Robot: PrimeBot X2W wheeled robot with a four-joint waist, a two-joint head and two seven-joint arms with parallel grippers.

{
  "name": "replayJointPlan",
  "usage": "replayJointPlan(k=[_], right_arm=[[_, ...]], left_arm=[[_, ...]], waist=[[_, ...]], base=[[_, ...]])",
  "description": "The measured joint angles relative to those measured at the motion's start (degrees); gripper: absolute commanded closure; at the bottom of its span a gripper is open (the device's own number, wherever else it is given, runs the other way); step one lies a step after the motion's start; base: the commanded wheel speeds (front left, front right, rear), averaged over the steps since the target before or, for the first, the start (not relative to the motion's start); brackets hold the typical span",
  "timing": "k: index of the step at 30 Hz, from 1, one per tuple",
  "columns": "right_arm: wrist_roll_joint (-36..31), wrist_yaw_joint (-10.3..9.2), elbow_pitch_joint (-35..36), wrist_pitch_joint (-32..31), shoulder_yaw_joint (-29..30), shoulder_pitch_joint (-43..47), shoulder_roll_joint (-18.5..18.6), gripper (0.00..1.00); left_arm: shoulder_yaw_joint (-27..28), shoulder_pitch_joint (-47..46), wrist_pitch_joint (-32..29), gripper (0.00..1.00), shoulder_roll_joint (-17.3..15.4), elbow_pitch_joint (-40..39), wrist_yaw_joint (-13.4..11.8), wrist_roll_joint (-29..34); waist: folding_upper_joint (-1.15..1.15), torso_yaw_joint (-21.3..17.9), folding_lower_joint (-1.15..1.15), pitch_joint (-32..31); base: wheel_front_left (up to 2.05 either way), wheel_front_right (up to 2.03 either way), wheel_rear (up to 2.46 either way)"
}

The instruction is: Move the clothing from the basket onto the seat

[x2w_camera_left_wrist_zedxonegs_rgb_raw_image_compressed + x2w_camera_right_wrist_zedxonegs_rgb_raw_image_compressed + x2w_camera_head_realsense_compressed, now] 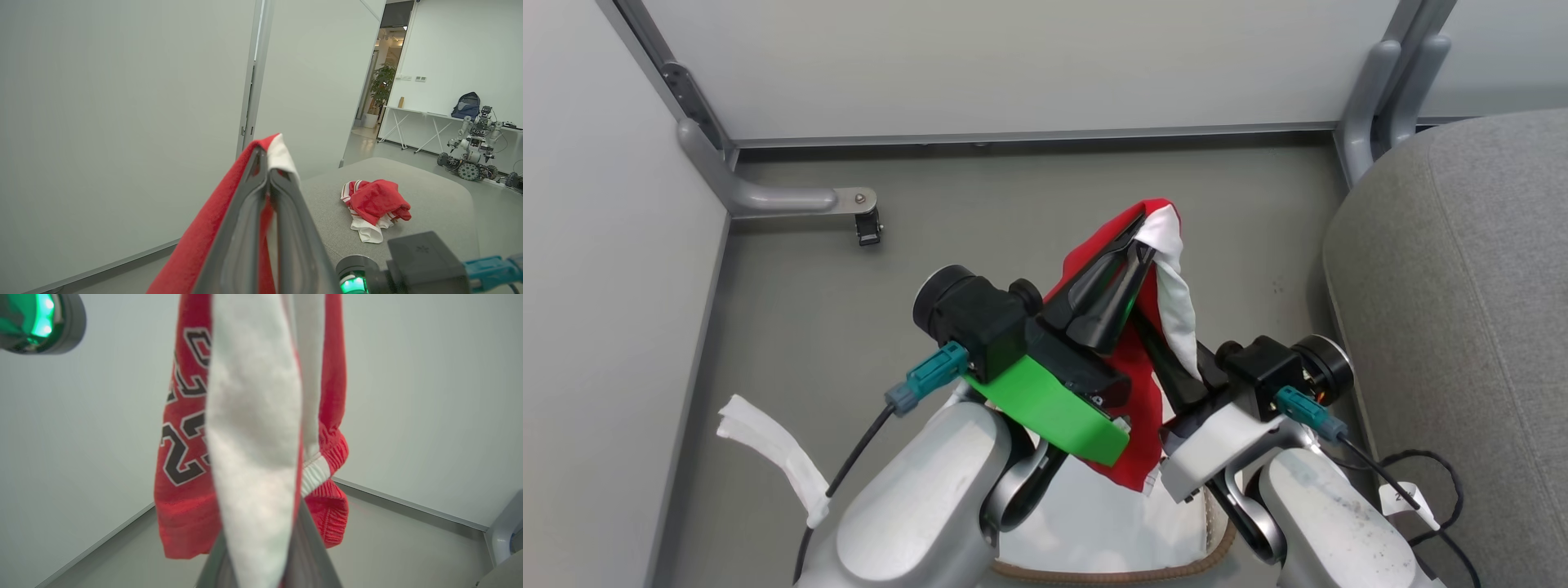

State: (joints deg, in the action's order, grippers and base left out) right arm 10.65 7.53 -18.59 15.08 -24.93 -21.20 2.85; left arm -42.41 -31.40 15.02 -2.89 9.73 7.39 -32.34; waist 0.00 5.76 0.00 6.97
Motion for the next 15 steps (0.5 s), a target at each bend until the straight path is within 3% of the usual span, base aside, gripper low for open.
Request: replayJointPlan(k=[4,5,6,7,15], right_arm=[[0.3,0.00,0.1,0.0,0.1,0.1,0.0,1.00],[0.5,0.00,0.2,0.0,0.3,0.2,0.0,1.00],[0.5,0.00,0.5,0.0,0.5,0.3,0.0,1.00],[0.6,0.00,0.6,0.0,0.6,0.4,0.0,1.00],[1.3,0.00,2.7,0.0,1.7,1.2,0.0,1.00]], left_arm=[[0.5,0.0,0.0,1.00,0.0,0.5,0.0,0.2],[0.9,0.0,0.0,0.95,0.0,0.6,0.0,0.2],[1.3,0.0,0.0,0.55,0.0,1.0,0.0,0.5],[1.3,0.1,0.1,0.00,0.0,1.5,0.0,0.5],[2.2,0.6,0.1,0.00,0.0,3.8,-0.1,3.0]], waist=[[0.00,-0.1,0.00,0.2],[0.00,-0.2,0.00,0.2],[0.00,-0.4,0.00,0.3],[0.00,-0.6,0.00,0.3],[0.00,-3.9,0.00,1.1]], base=[[0.00,0.00,0.00],[0.00,0.00,0.00],[0.00,0.00,0.00],[0.00,0.00,0.00],[0.00,0.00,0.00]])
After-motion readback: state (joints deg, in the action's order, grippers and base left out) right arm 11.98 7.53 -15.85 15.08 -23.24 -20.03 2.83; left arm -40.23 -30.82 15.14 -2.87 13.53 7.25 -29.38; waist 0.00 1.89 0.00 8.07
